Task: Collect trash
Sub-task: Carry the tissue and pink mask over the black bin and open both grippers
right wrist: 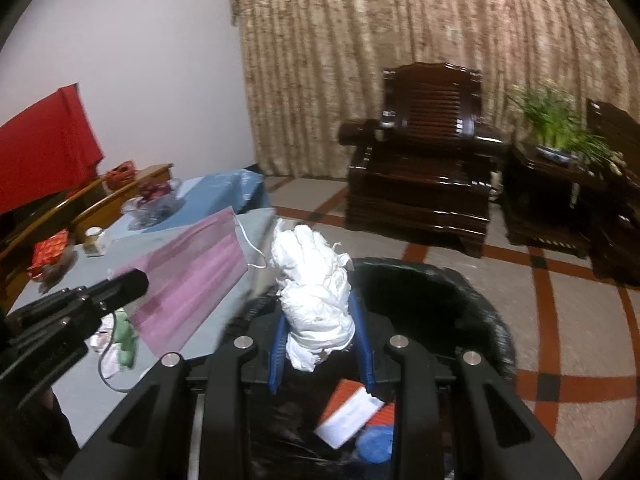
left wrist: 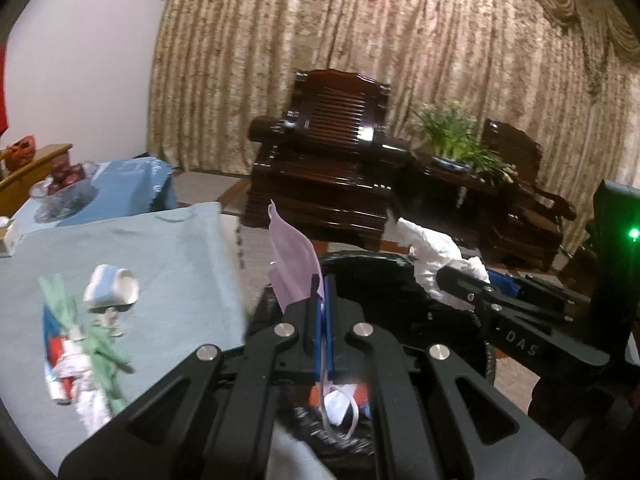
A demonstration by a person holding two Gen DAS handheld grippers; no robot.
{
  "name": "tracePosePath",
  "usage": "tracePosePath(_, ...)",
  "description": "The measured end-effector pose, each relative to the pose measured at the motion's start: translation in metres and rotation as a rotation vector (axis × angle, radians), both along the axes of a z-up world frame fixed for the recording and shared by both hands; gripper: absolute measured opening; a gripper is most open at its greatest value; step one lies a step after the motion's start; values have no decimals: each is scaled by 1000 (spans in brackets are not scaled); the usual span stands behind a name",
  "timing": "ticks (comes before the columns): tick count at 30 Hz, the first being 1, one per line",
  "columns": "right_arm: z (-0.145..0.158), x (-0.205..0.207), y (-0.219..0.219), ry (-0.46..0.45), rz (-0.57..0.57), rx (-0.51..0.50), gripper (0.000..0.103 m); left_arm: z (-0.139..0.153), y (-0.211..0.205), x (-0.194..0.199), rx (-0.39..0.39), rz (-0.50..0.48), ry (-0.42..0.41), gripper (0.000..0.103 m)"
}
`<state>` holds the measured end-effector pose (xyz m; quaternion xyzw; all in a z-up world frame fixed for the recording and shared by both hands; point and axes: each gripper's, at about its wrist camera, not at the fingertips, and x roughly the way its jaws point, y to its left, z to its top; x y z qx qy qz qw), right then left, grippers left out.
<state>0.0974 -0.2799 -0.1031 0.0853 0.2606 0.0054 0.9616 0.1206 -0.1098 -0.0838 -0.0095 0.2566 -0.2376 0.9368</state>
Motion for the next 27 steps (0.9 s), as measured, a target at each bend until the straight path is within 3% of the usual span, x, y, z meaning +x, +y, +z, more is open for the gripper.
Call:
tracePosePath(8,-19,1,-38,35,-85,-17,29,-21,-49,16,22,-72,27,1)
tracePosePath(17,-44,8,-55,95,-121,-7,29,-44,-73,41,34,-107,91,1)
tracePosePath(20,-50,9,-55,115,-122,-10,35,-47,-74,49,39,-106,106,5)
tracePosePath(21,-51,9,-54,118,-126,-12,38,-49,-73,50,39,-103,110,12)
tracePosePath(22,-52,9,-54,122,-129,-13,39,-50,-73,49,37,-99,115,29)
tracePosePath(24,-54,10,-53,129,-135,-13,44,-51,-68,48,28,-85,113,48)
tracePosePath(26,-55,9,-53,130,-138,-18,50,-50,-63,48,27,-77,114,51)
tracePosePath(27,-54,8,-52,130,-141,-23,61,-50,-60,48,26,-73,116,56)
